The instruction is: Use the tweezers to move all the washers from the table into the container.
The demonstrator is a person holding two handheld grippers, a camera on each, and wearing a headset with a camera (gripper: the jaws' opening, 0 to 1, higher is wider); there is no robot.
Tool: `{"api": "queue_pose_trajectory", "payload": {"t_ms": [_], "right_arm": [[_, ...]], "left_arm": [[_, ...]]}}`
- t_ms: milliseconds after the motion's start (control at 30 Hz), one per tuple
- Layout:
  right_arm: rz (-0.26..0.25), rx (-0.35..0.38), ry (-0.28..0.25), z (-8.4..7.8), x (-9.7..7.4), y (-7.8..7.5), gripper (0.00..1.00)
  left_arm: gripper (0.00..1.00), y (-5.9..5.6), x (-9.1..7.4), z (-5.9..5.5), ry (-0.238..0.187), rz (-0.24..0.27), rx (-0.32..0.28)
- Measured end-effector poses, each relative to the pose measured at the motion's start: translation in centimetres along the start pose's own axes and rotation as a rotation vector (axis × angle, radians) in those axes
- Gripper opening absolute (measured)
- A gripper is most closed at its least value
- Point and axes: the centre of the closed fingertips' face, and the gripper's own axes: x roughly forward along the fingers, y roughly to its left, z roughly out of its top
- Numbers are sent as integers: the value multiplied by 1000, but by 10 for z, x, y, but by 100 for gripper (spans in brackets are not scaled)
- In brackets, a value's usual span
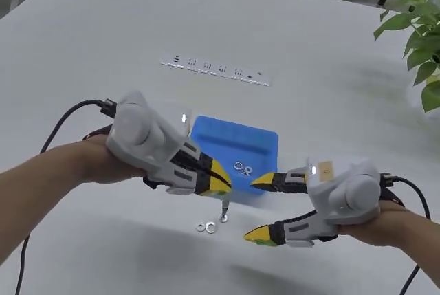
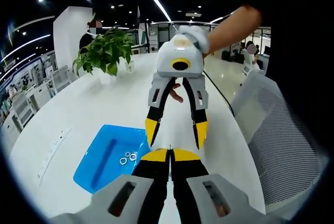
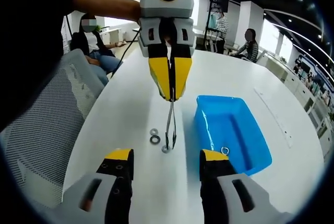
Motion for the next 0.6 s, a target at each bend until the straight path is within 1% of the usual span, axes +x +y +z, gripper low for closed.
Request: {"api": "queue_pose_trajectory", "payload": {"t_ms": [133, 367, 533, 600], "right_arm": [[11, -21, 7, 1, 6, -2, 47], [34, -31, 17, 1, 14, -2, 41], [51, -45, 33, 1, 20, -1, 34], [56, -45, 35, 1, 23, -2, 33]], "left_arm": [[4, 1, 0, -1, 2, -1, 0], [4, -1, 0, 2, 3, -6, 3], [4, -1, 0, 1, 7, -10, 5], [4, -1, -1, 1, 9, -12, 5]]}}
